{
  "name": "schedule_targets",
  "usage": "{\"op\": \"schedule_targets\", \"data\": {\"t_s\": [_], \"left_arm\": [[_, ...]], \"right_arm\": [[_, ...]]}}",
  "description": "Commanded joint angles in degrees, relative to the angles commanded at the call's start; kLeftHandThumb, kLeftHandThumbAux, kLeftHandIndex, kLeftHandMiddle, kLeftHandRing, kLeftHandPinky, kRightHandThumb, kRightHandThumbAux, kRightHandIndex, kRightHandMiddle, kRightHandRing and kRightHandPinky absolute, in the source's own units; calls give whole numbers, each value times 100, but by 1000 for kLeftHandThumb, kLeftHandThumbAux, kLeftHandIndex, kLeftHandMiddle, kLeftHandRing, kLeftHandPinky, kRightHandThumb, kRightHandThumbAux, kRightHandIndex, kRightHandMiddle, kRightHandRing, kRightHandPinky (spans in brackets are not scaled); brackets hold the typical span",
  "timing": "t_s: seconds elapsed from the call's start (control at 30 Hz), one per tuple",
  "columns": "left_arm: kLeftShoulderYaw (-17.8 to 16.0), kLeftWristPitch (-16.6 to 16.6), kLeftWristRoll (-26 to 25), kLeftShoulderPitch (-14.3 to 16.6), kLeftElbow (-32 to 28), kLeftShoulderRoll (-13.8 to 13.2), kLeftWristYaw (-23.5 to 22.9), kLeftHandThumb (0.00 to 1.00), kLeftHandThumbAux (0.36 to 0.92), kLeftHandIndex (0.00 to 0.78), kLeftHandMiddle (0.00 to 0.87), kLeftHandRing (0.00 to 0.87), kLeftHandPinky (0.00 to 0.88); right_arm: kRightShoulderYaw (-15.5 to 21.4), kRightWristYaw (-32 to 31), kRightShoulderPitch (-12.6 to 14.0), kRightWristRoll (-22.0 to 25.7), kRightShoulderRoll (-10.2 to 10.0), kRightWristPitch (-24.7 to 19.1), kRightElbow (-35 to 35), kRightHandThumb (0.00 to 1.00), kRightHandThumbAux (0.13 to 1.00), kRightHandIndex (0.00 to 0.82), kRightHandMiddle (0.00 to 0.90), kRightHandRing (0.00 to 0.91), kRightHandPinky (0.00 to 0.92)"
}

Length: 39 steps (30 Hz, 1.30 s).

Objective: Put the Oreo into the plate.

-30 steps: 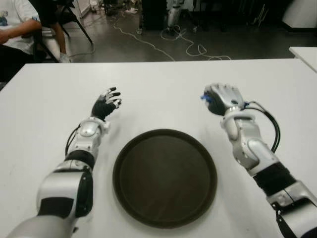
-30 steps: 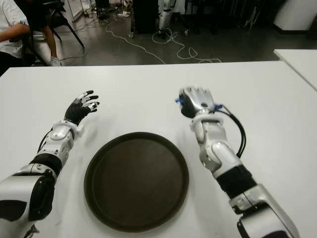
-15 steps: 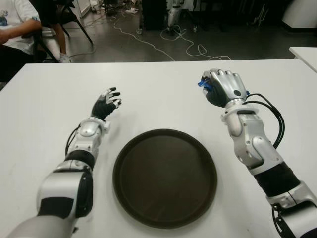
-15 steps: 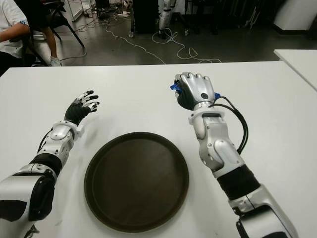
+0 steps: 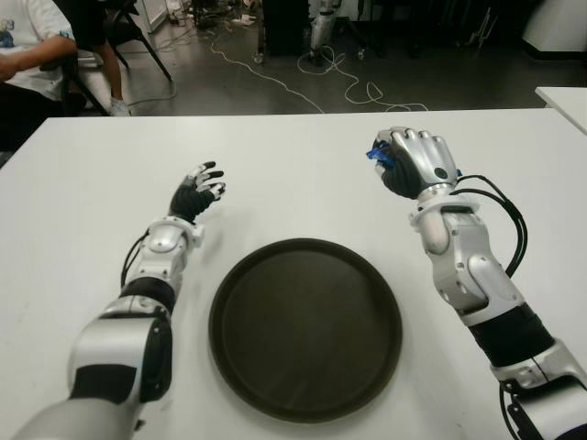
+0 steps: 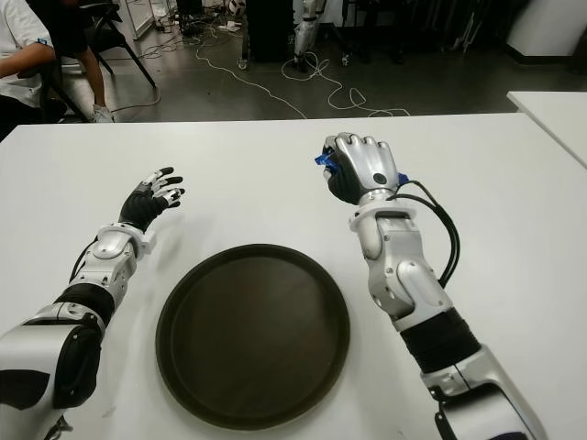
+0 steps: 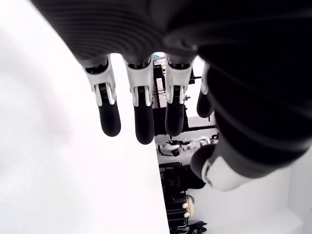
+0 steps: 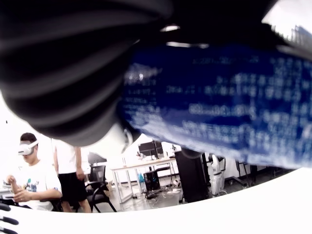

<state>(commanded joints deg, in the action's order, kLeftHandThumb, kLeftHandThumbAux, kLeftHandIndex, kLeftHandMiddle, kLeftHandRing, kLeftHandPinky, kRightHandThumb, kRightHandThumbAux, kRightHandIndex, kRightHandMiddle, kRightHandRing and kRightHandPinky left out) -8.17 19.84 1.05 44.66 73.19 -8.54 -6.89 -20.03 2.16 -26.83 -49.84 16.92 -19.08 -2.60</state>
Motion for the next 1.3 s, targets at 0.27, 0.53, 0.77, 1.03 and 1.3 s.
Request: {"op": "schedule_targets", "data": {"t_s": [0.27, 0.53, 0.77, 1.03, 1.3], "left_arm": [[-2, -13, -3, 11, 1, 28, 29, 38, 761, 109, 182, 188, 205], [20, -60, 17, 33, 8, 34, 80, 49, 740, 115, 187, 191, 208], [7, -79, -12, 32, -9, 48, 58, 70, 719, 123, 194, 195, 206], [44, -101, 24, 41, -10, 40, 68, 69, 700, 126, 199, 200, 212], [28, -97, -8, 35, -22, 46, 59, 65, 701, 121, 198, 204, 218]], "right_arm": [[-245, 359, 192, 171, -295, 602, -183, 689, 737, 420, 570, 586, 569], [-549, 482, 269, 506, -537, 1555, -667, 691, 736, 421, 590, 606, 598], [-710, -207, 656, 1306, -780, 2113, -453, 692, 736, 423, 612, 633, 641], [-335, -1603, 1151, 3292, -985, 2335, 132, 690, 736, 430, 697, 711, 725], [-174, -2205, 1213, 4085, -1064, 2193, 202, 688, 737, 431, 746, 754, 759]]}}
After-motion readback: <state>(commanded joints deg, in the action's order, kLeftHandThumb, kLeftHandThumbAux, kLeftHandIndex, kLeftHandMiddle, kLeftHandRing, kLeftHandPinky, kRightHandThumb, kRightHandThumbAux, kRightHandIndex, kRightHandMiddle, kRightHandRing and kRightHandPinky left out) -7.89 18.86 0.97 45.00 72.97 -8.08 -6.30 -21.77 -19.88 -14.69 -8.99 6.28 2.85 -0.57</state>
